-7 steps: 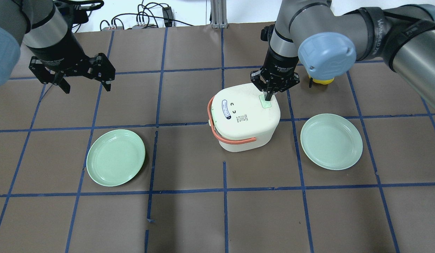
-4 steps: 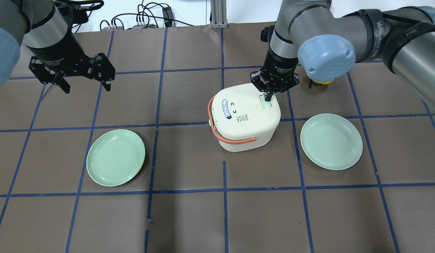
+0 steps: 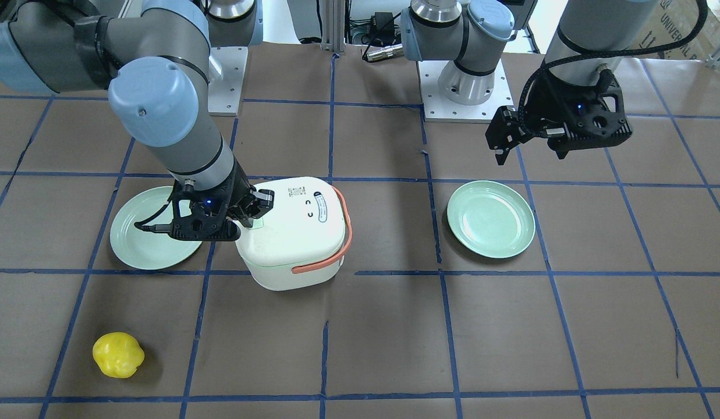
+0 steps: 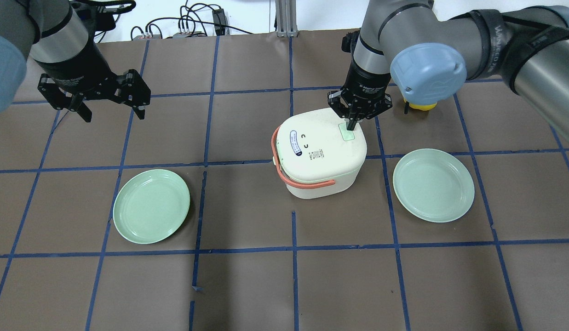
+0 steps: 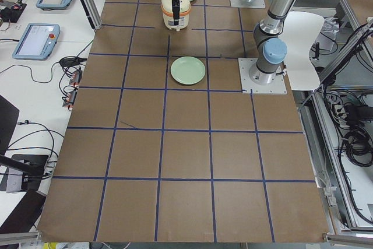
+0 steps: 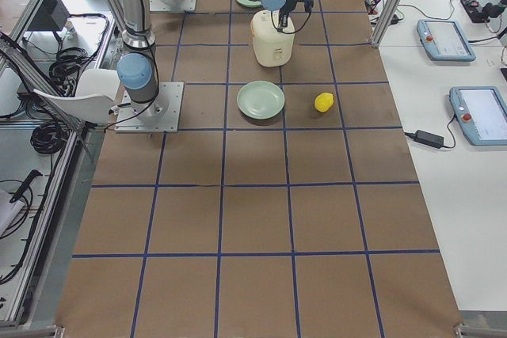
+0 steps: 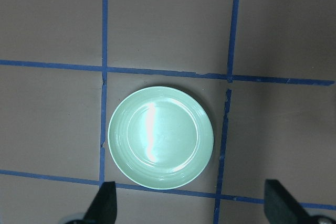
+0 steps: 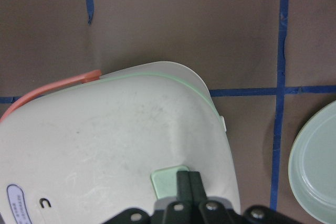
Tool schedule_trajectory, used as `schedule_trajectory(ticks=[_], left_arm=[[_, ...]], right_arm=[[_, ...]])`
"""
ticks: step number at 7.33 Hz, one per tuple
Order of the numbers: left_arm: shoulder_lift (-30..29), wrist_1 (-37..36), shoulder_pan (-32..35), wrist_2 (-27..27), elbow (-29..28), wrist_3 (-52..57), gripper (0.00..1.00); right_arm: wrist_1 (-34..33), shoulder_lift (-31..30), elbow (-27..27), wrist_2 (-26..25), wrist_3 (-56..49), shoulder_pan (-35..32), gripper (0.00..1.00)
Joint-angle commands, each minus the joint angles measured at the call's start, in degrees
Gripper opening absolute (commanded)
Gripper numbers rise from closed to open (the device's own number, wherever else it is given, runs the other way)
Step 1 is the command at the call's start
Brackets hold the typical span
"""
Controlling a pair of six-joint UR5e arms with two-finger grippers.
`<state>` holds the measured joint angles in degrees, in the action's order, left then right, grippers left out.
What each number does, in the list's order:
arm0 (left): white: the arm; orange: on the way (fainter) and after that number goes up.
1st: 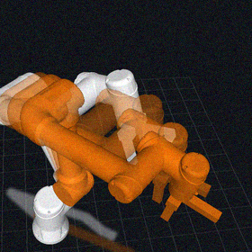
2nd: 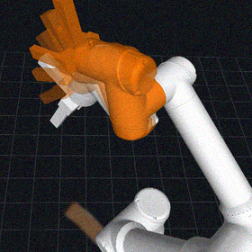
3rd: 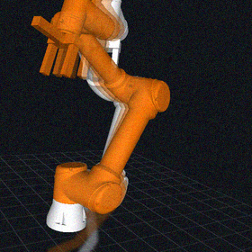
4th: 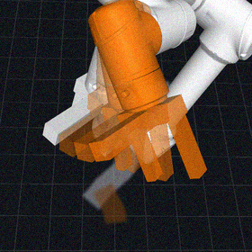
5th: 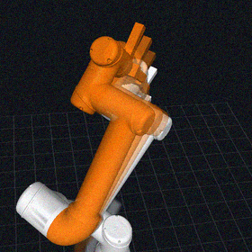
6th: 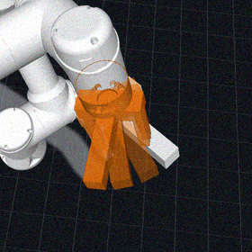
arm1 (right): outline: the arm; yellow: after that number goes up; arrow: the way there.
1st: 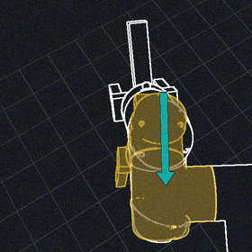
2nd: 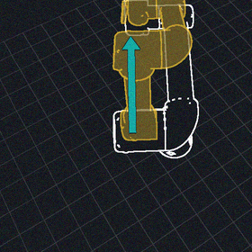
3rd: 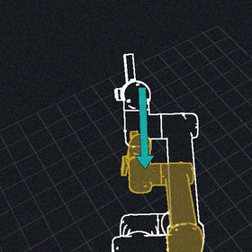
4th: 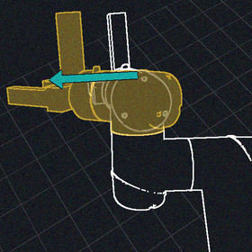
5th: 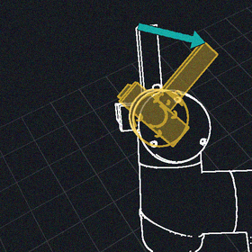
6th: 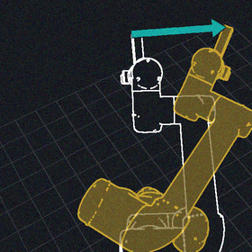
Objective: Press rice cooker button
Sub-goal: 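Lower the right gripper and press down on the green button, then lift the right gripper away as the cooker lid springs open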
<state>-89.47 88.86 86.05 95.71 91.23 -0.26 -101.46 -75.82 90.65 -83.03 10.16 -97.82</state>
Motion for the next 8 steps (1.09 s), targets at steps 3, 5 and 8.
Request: schedule_trajectory(ticks=[3, 5, 8], left_arm=[[0.0, 0.0, 0.0, 0.0, 0.0, 0.0, 1.0], [0.0, 0.0, 0.0, -0.1, 0.0, 0.0, 1.0], [0.0, 0.0, 0.0, 0.0, 0.0, 0.0, 1.0]], right_arm=[[1.0, -3.5, -7.8, -3.9, 2.1, -1.0, 0.62], [7.1, -3.4, -12.0, -5.2, -13.1, 2.7, 1.0], [7.9, -4.5, -9.9, -5.4, -23.3, 7.3, 1.0]])
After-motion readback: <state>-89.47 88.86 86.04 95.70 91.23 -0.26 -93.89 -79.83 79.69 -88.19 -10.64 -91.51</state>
